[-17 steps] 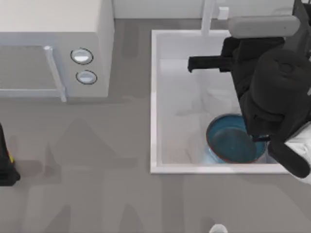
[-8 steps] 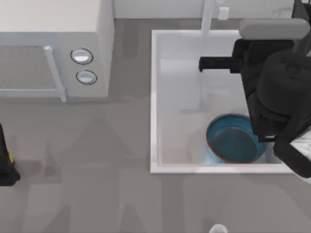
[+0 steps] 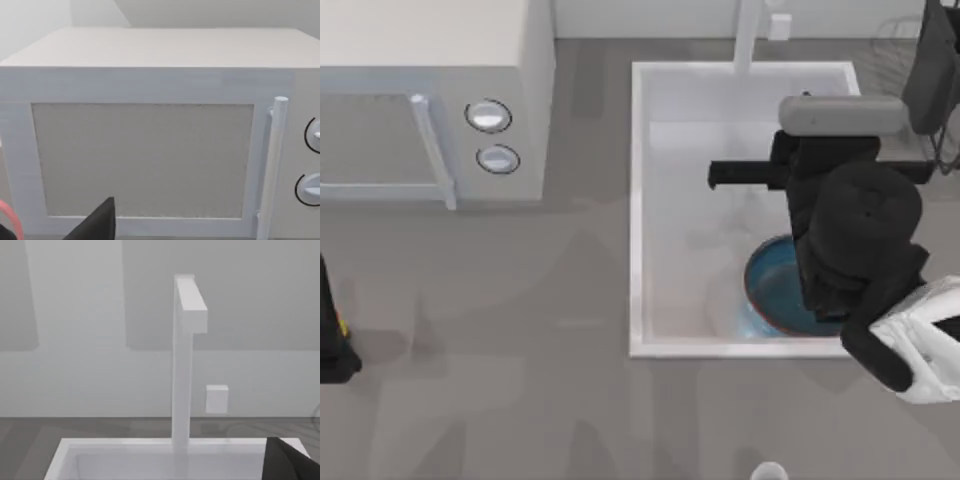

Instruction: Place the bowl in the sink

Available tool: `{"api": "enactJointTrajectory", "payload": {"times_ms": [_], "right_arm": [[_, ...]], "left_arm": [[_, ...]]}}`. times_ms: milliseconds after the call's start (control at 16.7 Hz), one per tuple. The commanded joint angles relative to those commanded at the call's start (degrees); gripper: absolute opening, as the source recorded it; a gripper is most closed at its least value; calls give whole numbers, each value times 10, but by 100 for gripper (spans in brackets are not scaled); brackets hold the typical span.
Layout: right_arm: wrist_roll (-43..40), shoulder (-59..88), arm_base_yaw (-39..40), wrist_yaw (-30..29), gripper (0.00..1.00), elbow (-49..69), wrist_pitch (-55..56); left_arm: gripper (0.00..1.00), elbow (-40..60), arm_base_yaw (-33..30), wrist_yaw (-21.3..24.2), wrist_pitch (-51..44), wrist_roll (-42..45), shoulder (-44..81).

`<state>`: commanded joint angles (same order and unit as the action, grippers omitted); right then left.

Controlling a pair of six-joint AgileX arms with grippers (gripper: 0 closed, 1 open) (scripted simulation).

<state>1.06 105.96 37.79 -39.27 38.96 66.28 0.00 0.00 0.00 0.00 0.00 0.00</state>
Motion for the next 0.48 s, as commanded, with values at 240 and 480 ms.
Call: {"api": "enactJointTrajectory", "payload": {"times_ms": [240, 480], "right_arm": [[0, 101, -1, -2, 0, -15, 123], [-1, 182, -4, -1, 0, -30, 225]], "left_arm": [[100, 0, 0, 0, 0, 0, 0], [100, 0, 0, 0, 0, 0, 0]]}}
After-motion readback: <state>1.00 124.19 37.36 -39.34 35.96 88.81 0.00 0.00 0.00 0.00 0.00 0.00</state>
